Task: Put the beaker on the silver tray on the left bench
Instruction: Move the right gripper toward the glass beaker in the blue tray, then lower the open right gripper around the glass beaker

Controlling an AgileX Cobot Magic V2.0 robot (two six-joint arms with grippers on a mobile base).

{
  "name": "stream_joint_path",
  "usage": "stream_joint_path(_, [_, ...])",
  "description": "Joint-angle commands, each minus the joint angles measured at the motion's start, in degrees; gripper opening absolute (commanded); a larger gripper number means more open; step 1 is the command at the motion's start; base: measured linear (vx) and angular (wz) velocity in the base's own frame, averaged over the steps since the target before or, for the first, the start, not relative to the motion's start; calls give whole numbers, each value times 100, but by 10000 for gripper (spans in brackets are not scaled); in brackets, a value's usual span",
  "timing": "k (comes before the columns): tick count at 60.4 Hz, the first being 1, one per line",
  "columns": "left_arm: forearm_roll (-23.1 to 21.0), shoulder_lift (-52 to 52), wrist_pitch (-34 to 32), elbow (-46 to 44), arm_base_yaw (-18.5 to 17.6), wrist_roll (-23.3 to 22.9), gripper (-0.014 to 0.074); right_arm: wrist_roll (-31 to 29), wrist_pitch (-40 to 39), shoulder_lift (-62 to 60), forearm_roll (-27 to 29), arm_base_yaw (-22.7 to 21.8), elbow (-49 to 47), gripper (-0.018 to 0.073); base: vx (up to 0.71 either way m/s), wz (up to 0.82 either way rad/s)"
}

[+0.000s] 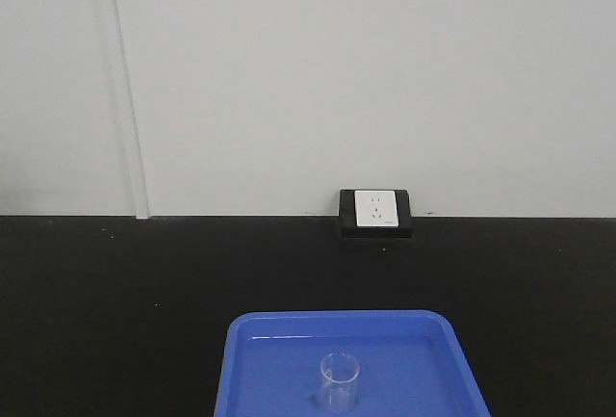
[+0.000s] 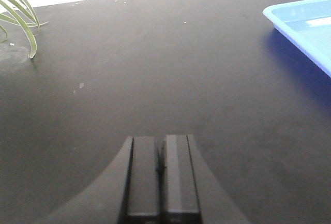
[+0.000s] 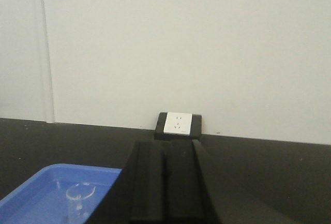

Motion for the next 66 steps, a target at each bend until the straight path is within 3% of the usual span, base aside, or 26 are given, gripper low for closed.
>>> stream_joint_path(1, [-16,-43,-432,114,-41,-10,1,-357,-648,1139,-67,-38,-748,-11,0,0])
stream_joint_path(18, [-16,-43,-432,114,-41,-10,1,-350,-1693,4177,-56,-38,-1842,-11,0,0])
stream_joint_path(35, [-16,-43,-432,114,-41,-10,1,-317,-2951,5719,-120,-38,-1921,41,0,0])
stream_joint_path(45, [-16,-43,-432,114,-41,-10,1,81,-3018,6265,-122,-38,-1921,211,0,0])
stream_joint_path(58, [-16,-43,-432,114,-41,-10,1,117,-3805,6857,-122,-38,-1921,618,0,0])
stream_joint_path(62, [-16,-43,-432,114,-41,-10,1,407,-3980,6950,-176,-38,-1921,708,0,0])
stream_joint_path(66, [-16,-43,-432,114,-41,-10,1,816,-3888,7008,-329,14,-1921,727,0,0])
